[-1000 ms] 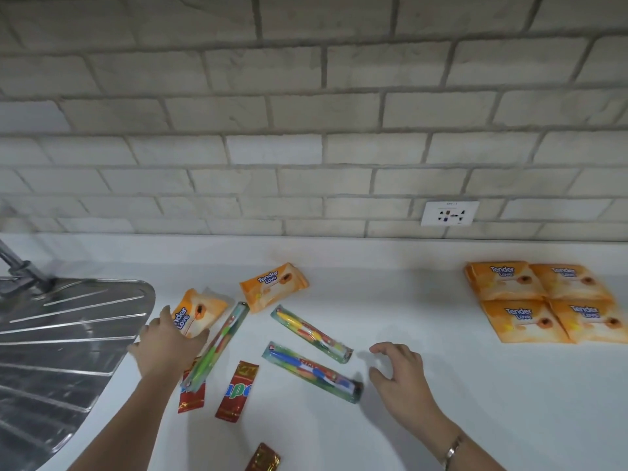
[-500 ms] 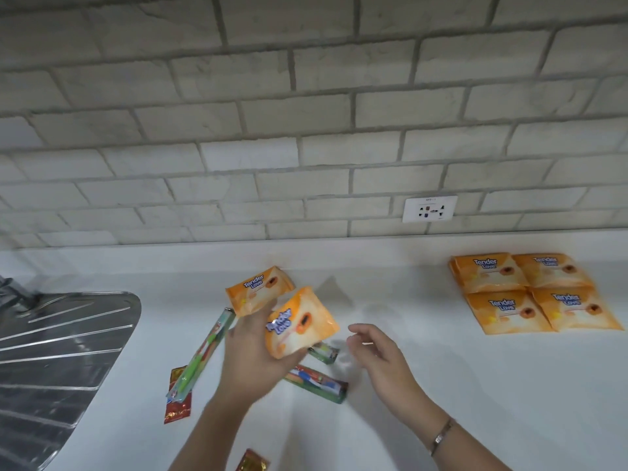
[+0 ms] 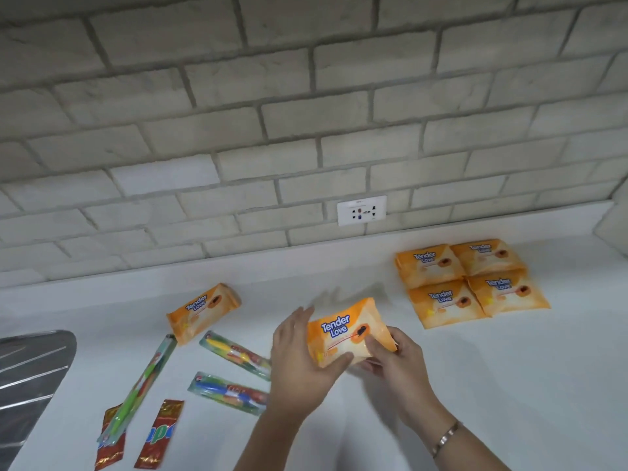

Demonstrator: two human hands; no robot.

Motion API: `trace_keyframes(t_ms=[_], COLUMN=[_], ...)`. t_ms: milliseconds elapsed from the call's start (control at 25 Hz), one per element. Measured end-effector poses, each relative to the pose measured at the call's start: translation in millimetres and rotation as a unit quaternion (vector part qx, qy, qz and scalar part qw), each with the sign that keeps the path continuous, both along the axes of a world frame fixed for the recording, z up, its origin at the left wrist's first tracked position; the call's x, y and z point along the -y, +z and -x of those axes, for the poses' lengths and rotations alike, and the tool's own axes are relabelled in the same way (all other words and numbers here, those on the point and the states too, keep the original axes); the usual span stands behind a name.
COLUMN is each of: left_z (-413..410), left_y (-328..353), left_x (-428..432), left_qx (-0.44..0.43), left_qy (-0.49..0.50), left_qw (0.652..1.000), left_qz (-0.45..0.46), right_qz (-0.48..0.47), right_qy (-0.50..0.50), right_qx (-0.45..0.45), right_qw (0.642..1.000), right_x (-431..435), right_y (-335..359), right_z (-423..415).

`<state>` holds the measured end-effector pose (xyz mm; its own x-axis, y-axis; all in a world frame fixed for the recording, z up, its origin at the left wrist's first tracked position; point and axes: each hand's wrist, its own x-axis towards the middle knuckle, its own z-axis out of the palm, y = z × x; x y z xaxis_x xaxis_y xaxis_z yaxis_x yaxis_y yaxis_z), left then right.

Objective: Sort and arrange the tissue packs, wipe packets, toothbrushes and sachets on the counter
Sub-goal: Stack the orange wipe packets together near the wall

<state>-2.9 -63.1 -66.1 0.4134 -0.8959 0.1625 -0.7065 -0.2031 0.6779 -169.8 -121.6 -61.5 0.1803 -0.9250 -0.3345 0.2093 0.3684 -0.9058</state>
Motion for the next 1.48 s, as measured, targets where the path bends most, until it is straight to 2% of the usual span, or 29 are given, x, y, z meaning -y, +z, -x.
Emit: trace_keyframes(t_ms=[80, 200, 240, 320, 480, 680, 760, 880, 960, 1160, 1320, 1480], left_z=[25.6, 66.8, 80.8, 104.3, 138.4, 169.7, 175.3, 186.5, 193.4, 194.7, 196.7, 196.5], left_y=[-13.9, -24.2, -25.3, -29.1, -36.6, -51.3, -53.8, -64.7, -76.8, -93.4, -88.7, -91.9], left_x=[15.6, 43.6, 52.8, 69.5, 100.0, 137.7, 146.7, 148.5, 143.7, 142.2, 143.3, 143.1], left_qx=[-0.141, -0.327, -0.362, -0.381, -0.373, -0.339, -0.301, -0.218, -0.161, -0.089, -0.039, -0.02], left_qy=[0.048, 0.119, 0.126, 0.122, 0.096, 0.06, 0.048, 0.015, 0.001, 0.021, -0.012, -0.025], left_qw=[0.989, 0.936, 0.921, 0.913, 0.92, 0.936, 0.95, 0.974, 0.985, 0.995, 0.999, 0.998], left_qz=[-0.016, -0.051, -0.065, -0.078, -0.077, -0.072, -0.059, -0.063, -0.066, -0.043, -0.024, -0.052], right_qz=[-0.015, -0.033, -0.037, -0.045, -0.034, 0.012, 0.062, 0.158, 0.205, 0.311, 0.303, 0.295], right_qy=[-0.032, -0.068, -0.076, -0.094, -0.134, -0.094, -0.065, -0.047, -0.041, -0.024, -0.017, -0.007], right_qx=[0.012, 0.037, 0.04, 0.042, 0.001, -0.162, -0.258, -0.408, -0.459, -0.511, -0.54, -0.547], right_qw=[0.999, 0.996, 0.996, 0.994, 0.99, 0.982, 0.962, 0.898, 0.864, 0.801, 0.785, 0.783], right_x=[11.7, 31.2, 38.3, 52.6, 79.9, 125.1, 143.3, 160.4, 151.8, 136.2, 140.0, 139.0], right_y=[-3.8, -8.2, -10.4, -16.3, -27.9, -54.8, -59.1, -77.9, -93.3, -113.5, -112.1, -110.6], right_z=[24.5, 65.5, 78.9, 101.8, 133.5, 161.2, 166.4, 177.3, 182.8, 187.9, 184.7, 184.6])
